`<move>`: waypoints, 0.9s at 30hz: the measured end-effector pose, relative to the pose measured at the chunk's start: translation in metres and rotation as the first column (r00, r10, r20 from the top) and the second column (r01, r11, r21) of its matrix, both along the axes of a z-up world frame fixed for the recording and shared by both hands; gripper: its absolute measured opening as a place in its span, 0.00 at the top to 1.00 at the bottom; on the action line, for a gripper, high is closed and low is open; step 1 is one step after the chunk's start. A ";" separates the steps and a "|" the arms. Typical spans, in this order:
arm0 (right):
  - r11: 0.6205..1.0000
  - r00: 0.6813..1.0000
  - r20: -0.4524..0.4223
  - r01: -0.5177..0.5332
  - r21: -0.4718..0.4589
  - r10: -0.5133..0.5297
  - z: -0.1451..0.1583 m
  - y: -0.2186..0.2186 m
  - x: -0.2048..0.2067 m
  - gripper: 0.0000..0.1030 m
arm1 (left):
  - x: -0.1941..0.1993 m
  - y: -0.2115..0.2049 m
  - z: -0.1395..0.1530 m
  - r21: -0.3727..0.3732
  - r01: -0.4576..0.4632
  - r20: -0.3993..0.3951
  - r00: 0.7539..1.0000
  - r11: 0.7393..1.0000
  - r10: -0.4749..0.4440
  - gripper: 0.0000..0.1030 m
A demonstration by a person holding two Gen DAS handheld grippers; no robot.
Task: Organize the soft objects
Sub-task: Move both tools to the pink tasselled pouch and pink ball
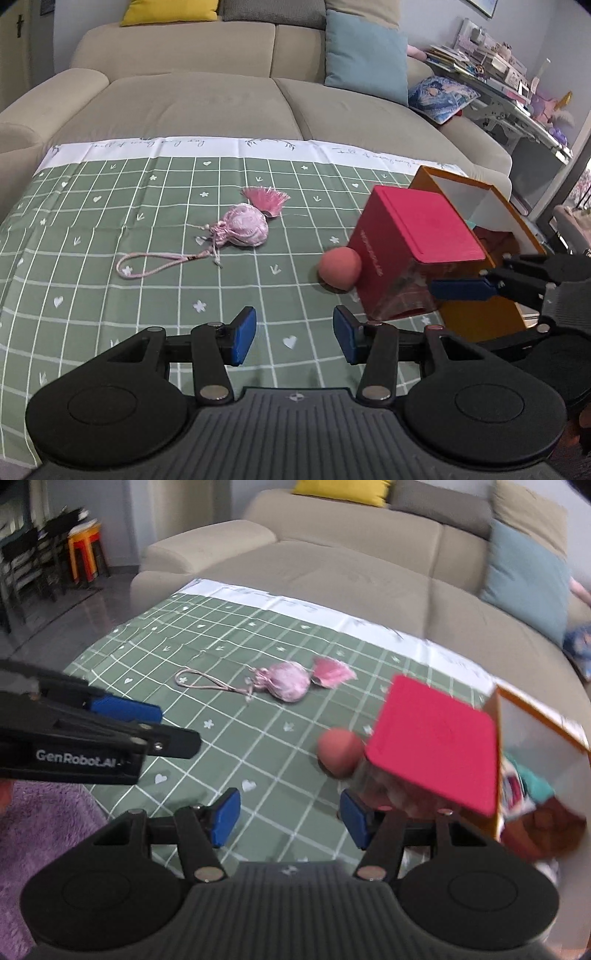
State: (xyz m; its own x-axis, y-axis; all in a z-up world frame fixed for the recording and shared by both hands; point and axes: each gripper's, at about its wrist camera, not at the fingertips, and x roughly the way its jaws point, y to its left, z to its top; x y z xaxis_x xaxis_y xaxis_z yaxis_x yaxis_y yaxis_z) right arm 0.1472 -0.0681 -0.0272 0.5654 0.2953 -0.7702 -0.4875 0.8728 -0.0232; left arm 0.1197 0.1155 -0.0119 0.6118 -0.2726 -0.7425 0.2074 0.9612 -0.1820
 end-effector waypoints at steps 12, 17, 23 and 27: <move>0.907 0.948 -0.025 -0.312 -0.282 0.318 -0.015 0.055 0.068 0.43 | 0.055 0.013 -0.020 0.110 0.219 -0.055 0.975 0.970 -0.214 0.47; 0.805 0.881 -0.156 -0.472 -0.360 0.447 -0.023 0.062 0.103 0.43 | 0.078 0.014 -0.025 0.141 0.337 -0.082 0.941 0.931 -0.328 0.47; 0.633 0.772 -0.336 -0.635 -0.444 0.539 -0.042 0.070 0.127 0.42 | 0.100 0.012 -0.035 0.177 0.427 -0.112 0.904 0.887 -0.413 0.38; 0.532 0.704 -0.433 -0.710 -0.462 0.563 -0.057 0.077 0.140 0.42 | 0.114 0.015 -0.045 0.174 0.441 -0.129 0.896 0.880 -0.424 0.31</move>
State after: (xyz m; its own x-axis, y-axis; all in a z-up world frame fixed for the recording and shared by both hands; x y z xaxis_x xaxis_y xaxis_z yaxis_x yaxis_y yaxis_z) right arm 0.2874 0.0091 -0.0845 0.2117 -0.0113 -0.9773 -0.9618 0.1752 -0.2104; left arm 0.2335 0.1304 -0.0569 0.3984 -0.3413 -0.8513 0.6029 0.7970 -0.0373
